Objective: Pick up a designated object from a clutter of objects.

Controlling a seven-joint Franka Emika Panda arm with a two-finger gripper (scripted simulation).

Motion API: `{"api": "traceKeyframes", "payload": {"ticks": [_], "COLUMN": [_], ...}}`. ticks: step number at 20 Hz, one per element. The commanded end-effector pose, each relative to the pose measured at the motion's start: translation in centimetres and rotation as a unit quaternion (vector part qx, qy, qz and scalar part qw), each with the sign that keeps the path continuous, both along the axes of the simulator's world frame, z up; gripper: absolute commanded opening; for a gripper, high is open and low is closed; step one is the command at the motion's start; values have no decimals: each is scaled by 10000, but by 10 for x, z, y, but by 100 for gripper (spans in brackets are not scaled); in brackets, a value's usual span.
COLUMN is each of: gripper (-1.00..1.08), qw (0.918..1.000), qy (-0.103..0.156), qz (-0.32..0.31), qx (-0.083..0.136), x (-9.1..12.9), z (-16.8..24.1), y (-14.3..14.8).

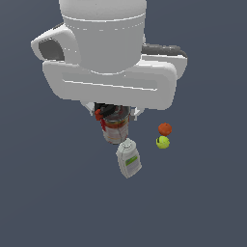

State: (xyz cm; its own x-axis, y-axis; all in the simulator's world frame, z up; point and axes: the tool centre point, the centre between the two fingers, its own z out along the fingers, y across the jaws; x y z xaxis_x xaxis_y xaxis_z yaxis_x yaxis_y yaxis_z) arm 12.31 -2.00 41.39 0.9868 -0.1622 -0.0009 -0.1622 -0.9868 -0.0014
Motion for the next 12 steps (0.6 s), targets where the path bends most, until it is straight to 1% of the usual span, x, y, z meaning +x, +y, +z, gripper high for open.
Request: {"api": "traceKeyframes", "payload": {"ticks": [1, 6, 12], "gripper": [-100, -100, -100], "qw": [10000, 10000, 10000], "qy": [-13, -7, -5], "qz": [7, 6, 6], "qx": [-2, -6, -8], "x": [2, 6, 8], "z": [14, 28, 36], "y": [-9, -20, -26]}}
